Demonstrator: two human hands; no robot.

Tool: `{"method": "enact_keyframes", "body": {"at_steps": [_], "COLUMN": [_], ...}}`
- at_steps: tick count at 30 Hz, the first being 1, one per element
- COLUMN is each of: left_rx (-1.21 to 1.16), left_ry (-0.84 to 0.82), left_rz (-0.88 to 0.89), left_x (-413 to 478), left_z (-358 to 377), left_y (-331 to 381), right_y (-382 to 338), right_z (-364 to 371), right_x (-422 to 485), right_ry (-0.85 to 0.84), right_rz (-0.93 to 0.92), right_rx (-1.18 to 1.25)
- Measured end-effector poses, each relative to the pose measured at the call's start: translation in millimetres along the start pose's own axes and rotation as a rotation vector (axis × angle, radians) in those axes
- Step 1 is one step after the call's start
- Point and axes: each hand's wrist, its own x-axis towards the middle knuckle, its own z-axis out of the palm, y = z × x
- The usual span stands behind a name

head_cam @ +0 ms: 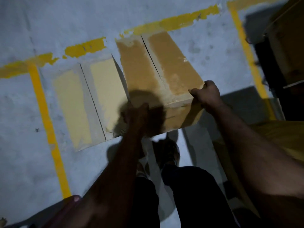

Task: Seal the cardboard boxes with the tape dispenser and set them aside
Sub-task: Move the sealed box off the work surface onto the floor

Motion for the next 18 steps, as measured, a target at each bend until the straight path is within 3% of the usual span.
{"method": "enact_keyframes", "body": {"at_steps": [3,8,18], "left_rx": [-0.021,-0.057,-0.180], "left_ry": [-0.017,-0.102,-0.091], "left_rz": [0.135,0.179,0.453], "left_x": [-36,-87,-224], "left_z": [-31,-76,-211], "left_y": [59,96,232], "right_y": [-26,-53,-163], "right_z": [-26,-69,-166], "right_x": [-29,-96,-274], "right_ry": [-0.050,0.013,0.142], "right_rz": [0.003,-0.017,-0.278], "right_rx": [0.005,-0.062,0.200]}}
